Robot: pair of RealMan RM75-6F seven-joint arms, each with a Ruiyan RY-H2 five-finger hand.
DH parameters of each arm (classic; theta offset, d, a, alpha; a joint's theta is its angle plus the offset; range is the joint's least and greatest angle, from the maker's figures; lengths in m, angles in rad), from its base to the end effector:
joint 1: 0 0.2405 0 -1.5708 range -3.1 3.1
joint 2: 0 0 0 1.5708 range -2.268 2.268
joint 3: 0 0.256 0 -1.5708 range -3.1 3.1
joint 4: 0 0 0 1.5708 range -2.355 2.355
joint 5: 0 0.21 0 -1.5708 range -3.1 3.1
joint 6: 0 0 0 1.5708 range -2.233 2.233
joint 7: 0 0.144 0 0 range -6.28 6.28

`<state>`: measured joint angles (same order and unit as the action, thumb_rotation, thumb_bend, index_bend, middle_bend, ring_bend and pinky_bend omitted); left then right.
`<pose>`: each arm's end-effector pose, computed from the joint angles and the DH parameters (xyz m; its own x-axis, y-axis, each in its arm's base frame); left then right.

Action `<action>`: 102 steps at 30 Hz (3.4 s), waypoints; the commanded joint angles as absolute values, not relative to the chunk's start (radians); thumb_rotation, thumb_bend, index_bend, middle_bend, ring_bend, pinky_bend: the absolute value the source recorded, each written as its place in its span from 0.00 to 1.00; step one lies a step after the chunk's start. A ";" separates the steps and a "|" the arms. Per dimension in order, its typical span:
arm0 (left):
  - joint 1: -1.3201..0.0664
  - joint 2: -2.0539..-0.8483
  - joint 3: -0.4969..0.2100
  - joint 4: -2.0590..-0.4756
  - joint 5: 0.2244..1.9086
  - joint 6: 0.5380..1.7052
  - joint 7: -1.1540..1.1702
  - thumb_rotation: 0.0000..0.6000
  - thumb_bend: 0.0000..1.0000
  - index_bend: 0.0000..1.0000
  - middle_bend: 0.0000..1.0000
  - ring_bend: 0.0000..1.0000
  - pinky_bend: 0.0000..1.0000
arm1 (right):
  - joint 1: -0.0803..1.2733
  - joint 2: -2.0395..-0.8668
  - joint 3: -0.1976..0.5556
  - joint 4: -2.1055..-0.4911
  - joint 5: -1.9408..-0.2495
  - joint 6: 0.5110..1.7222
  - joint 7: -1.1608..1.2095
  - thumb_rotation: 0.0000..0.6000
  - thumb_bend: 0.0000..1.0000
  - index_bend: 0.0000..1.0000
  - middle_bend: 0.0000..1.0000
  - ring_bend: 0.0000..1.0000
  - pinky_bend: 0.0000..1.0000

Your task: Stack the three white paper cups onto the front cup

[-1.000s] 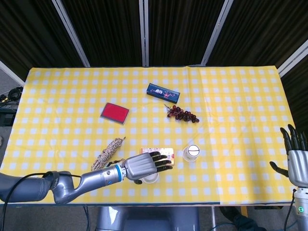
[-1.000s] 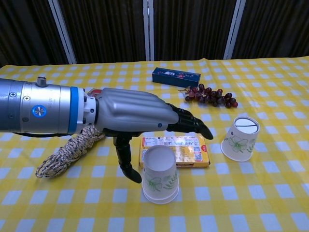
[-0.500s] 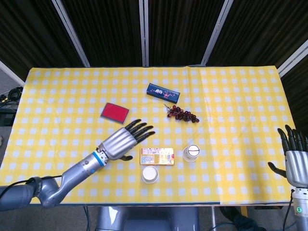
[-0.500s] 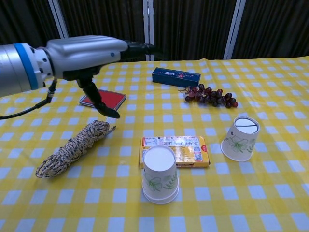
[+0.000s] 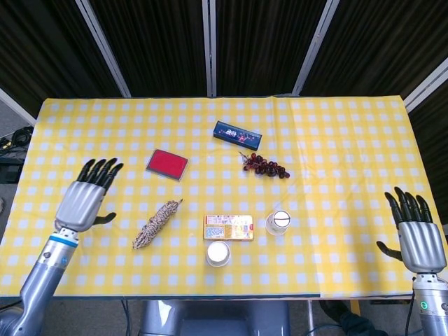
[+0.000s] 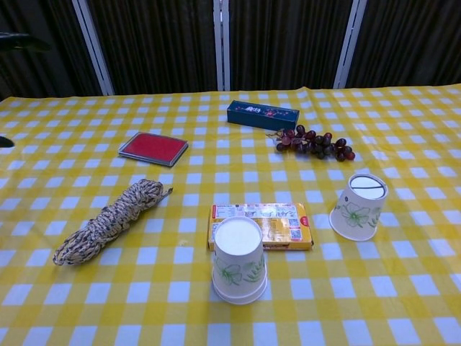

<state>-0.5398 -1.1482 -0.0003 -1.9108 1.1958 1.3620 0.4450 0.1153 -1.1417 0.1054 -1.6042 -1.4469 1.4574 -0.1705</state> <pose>-0.1939 0.2691 0.1108 0.5167 0.0768 0.8527 0.8434 -0.2167 -0.4916 -0.3084 -0.2019 0.1597 0.5232 0.0330 0.8515 -0.8522 0.0185 0.5229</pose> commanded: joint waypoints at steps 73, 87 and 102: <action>-0.315 -1.076 -0.037 -1.876 1.319 1.424 0.423 1.00 0.00 0.00 0.00 0.00 0.00 | 0.605 -1.140 0.055 -1.710 -1.726 1.063 -0.046 1.00 0.28 0.36 0.43 0.45 0.52; -0.300 -1.066 -0.044 -1.881 1.339 1.422 0.409 1.00 0.00 0.00 0.00 0.00 0.00 | 0.652 -1.109 0.030 -1.893 -1.840 1.009 -0.183 1.00 0.28 0.35 0.43 0.45 0.52; -0.295 -1.055 -0.055 -1.875 1.342 1.404 0.385 1.00 0.00 0.00 0.00 0.00 0.00 | 0.726 -1.231 0.094 -1.910 -1.779 0.897 -0.382 1.00 0.28 0.35 0.43 0.45 0.52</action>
